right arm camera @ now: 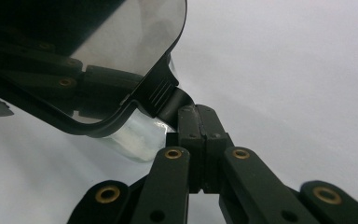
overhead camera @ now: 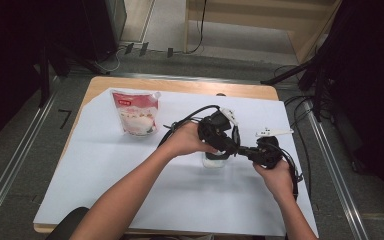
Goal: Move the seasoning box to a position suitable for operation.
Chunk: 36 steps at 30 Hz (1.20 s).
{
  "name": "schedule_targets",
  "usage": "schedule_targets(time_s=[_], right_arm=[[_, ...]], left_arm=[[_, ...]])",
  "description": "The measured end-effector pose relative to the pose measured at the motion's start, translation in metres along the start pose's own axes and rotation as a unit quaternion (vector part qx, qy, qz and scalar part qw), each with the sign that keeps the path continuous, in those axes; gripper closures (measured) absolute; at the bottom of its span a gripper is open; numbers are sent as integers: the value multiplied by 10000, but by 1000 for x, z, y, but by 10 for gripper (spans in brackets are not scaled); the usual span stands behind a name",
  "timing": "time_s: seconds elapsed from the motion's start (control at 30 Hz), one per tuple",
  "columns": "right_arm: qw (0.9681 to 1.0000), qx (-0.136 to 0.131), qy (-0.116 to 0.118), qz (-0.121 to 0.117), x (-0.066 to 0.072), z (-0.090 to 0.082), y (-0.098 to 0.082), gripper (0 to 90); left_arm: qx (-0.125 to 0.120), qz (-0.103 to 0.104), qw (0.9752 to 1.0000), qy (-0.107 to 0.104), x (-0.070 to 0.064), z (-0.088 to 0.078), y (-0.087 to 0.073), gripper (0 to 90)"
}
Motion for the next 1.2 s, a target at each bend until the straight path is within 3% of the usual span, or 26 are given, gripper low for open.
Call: schedule_targets(time_s=[0.13,0.27,0.37,0.73,1.07,1.2], right_arm=[[10000,-4,6,3,0,0,0,900],[10000,-9,4,-17,0,0,0,900],[10000,-11,2,-35,0,-1,0,900],[10000,-12,6,-36,1,-2,-1,900],[9999,-102,64,-9,2,-8,-2,900],[9999,-121,80,3,1,-15,-7,888]], left_arm=[[47,-132,9999,-3,-1,1,3,738],[71,-87,9997,-198,-1,1,2,805],[51,-107,9997,-218,-3,2,3,844],[27,-94,9997,-235,-2,3,4,840],[-24,-122,9998,-144,-2,-13,-3,640],[-155,-358,9990,-211,0,-26,-13,522]])
Point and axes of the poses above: each handheld gripper's, and its own axes: z roughly forward along the jaws, y roughly out of its top, x roughly to its left, the point moved 4 cm from there along z, roughly forward along the jaws, and after that the axes turned 10 degrees about x, right-handed, at the moved point
